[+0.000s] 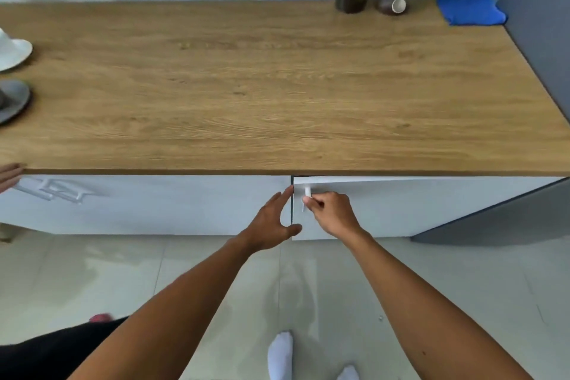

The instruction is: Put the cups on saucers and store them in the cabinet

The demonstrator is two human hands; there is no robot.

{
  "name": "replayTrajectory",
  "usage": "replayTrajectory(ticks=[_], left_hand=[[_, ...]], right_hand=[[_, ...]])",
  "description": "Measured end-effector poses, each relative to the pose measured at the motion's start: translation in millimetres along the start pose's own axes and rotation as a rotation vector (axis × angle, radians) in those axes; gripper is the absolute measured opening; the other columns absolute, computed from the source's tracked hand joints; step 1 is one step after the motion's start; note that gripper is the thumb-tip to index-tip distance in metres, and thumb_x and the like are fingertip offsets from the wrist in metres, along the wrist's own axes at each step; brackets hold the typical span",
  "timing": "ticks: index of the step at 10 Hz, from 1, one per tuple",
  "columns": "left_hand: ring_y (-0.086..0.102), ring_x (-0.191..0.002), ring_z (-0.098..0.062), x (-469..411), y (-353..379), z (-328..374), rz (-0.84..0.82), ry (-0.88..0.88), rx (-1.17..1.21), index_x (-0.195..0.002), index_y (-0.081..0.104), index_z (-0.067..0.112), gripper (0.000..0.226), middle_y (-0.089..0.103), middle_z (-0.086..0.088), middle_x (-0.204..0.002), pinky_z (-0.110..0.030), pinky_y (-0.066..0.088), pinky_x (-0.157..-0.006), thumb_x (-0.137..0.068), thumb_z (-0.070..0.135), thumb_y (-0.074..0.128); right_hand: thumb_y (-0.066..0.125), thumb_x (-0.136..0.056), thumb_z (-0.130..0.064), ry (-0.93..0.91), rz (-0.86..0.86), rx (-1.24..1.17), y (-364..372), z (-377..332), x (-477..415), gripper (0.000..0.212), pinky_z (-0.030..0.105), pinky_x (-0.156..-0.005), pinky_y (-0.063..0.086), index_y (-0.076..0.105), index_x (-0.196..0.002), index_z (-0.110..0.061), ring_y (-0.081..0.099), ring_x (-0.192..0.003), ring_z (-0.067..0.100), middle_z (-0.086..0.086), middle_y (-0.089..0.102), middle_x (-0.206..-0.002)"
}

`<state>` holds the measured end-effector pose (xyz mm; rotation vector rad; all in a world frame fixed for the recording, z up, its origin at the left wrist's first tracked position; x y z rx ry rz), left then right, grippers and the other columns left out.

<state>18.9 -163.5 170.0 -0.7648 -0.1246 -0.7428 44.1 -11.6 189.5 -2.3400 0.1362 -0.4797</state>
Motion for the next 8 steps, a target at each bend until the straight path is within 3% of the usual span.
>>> replayTrajectory(ticks=[2,5,6,7,8], left_hand=[[0.018,-0.149,-0.018,-12,-7,3,0.024,0.016,-0.006,-0.155,0.013,0.030,0.088,0.023,0.005,-0.161,-0.038,0.024,-0.117,-0.086,0.040,0.067],[0.018,-0.149,-0.018,-14,-3,-2,0.026,0.001,-0.002,-0.155,0.013,0.032,0.087,0.022,0.006,-0.162,-0.037,0.023,-0.115,-0.086,0.043,0.065],[0.021,-0.148,-0.019,-11,-5,1,0.021,-0.012,0.009,-0.155,0.012,0.033,0.088,0.022,0.006,-0.162,-0.038,0.025,-0.114,-0.086,0.045,0.066],[0.015,-0.149,-0.020,-5,-1,1,0.014,-0.011,0.004,-0.155,0.009,0.036,0.089,0.017,0.008,-0.163,-0.043,0.023,-0.116,-0.086,0.048,0.065],[0.005,-0.151,-0.020,4,4,1,-0.009,-0.047,-0.022,-0.155,0.005,0.037,0.091,0.013,0.008,-0.164,-0.045,0.017,-0.118,-0.086,0.051,0.064]], right_hand=[[0.057,-0.096,-0.048,0.006,0.018,0.019,-4,-1,-25,0.039,0.029,-0.050,0.031,0.060,-0.066,-0.023,0.043,-0.048,0.011,-0.007,0.044,-0.047],[0.054,-0.095,-0.054,0.001,0.018,0.031,-1,3,-27,0.038,0.024,-0.049,0.034,0.073,-0.086,-0.022,0.056,-0.059,0.013,-0.011,0.056,-0.057],[0.050,-0.095,-0.057,-0.013,-0.020,0.022,0,3,-23,0.040,0.028,-0.061,0.046,0.072,-0.099,-0.024,0.066,-0.083,0.017,-0.007,0.071,-0.087],[0.044,-0.094,-0.062,-0.048,-0.044,0.042,4,8,-13,0.050,0.037,-0.084,0.052,0.063,-0.125,-0.027,0.063,-0.113,0.020,-0.003,0.067,-0.126],[0.039,-0.094,-0.067,-0.041,-0.059,0.093,2,17,-2,0.068,0.043,-0.101,0.042,0.042,-0.147,-0.025,0.044,-0.136,0.025,0.001,0.048,-0.150]])
Point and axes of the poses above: each hand's wrist, its own x-axis away from the middle knuckle, its own y-axis out of the palm, z = x × y, the point moved 8 cm from there along -x, towards the middle knuckle
